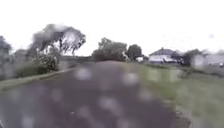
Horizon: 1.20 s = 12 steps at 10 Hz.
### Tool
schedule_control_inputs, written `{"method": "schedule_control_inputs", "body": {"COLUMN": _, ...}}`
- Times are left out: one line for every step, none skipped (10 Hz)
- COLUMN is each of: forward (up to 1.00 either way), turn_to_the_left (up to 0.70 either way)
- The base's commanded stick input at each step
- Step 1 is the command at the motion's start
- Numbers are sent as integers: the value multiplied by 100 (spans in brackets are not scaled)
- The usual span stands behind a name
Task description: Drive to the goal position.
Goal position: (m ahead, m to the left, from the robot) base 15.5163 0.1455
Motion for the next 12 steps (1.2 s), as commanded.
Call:
{"method": "schedule_control_inputs", "body": {"forward": 100, "turn_to_the_left": 0}}
{"method": "schedule_control_inputs", "body": {"forward": 100, "turn_to_the_left": 0}}
{"method": "schedule_control_inputs", "body": {"forward": 100, "turn_to_the_left": 0}}
{"method": "schedule_control_inputs", "body": {"forward": 100, "turn_to_the_left": 0}}
{"method": "schedule_control_inputs", "body": {"forward": 100, "turn_to_the_left": 0}}
{"method": "schedule_control_inputs", "body": {"forward": 100, "turn_to_the_left": 0}}
{"method": "schedule_control_inputs", "body": {"forward": 100, "turn_to_the_left": 0}}
{"method": "schedule_control_inputs", "body": {"forward": 100, "turn_to_the_left": 0}}
{"method": "schedule_control_inputs", "body": {"forward": 100, "turn_to_the_left": 0}}
{"method": "schedule_control_inputs", "body": {"forward": 100, "turn_to_the_left": 0}}
{"method": "schedule_control_inputs", "body": {"forward": 100, "turn_to_the_left": 0}}
{"method": "schedule_control_inputs", "body": {"forward": 100, "turn_to_the_left": 0}}
